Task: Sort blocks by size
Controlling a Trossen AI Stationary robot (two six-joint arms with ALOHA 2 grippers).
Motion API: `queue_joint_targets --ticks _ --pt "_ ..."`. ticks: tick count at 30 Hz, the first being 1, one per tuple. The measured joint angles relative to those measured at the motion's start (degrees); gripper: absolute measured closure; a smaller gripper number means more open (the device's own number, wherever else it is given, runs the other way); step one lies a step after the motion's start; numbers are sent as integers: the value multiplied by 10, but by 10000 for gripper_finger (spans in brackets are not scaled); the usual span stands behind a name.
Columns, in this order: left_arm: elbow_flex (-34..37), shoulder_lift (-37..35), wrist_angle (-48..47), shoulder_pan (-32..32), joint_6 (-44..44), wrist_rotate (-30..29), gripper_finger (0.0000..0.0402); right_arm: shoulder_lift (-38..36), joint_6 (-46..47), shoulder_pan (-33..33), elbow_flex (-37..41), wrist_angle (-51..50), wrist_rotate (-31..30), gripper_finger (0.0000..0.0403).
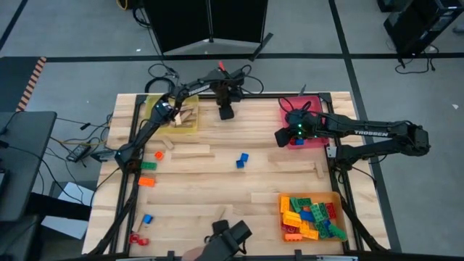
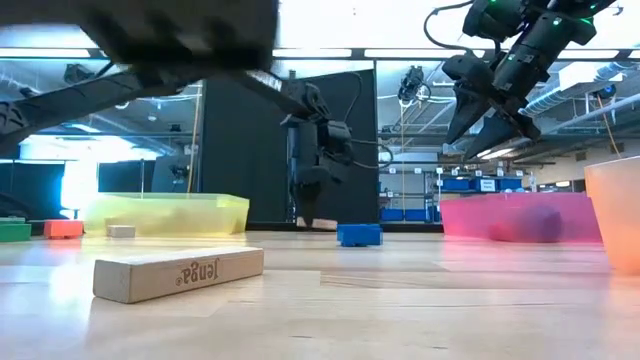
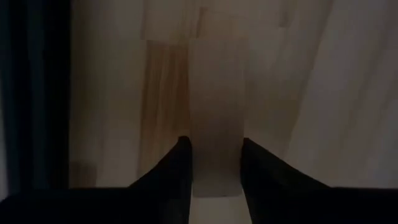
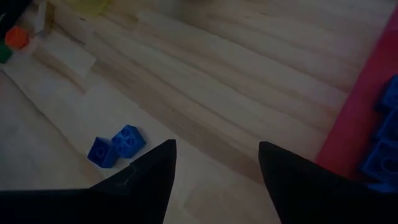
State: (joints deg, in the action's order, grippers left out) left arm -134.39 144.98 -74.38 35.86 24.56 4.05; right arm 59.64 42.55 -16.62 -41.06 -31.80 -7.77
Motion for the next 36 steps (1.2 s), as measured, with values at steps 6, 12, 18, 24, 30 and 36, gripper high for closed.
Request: queue_joint_targets --ticks 6,12,18,24,30,36 --pt "-3 -45 -79 0 -86 -36 286 0 -32 0 0 0 0 161" --pt "-3 -123 -140 1 -115 -55 286 0 -71 0 0 -1 0 161" --pt "11 -225 -156 22 -148 -62 286 0 -101 0 0 0 4 161" --pt "145 -340 -137 45 -187 -103 286 0 -113 0 0 0 20 161" --pt "391 -479 -8 70 -225 -107 285 0 -113 0 0 0 20 161" --pt "556 -549 73 80 -265 -109 284 0 -113 0 0 0 20 162"
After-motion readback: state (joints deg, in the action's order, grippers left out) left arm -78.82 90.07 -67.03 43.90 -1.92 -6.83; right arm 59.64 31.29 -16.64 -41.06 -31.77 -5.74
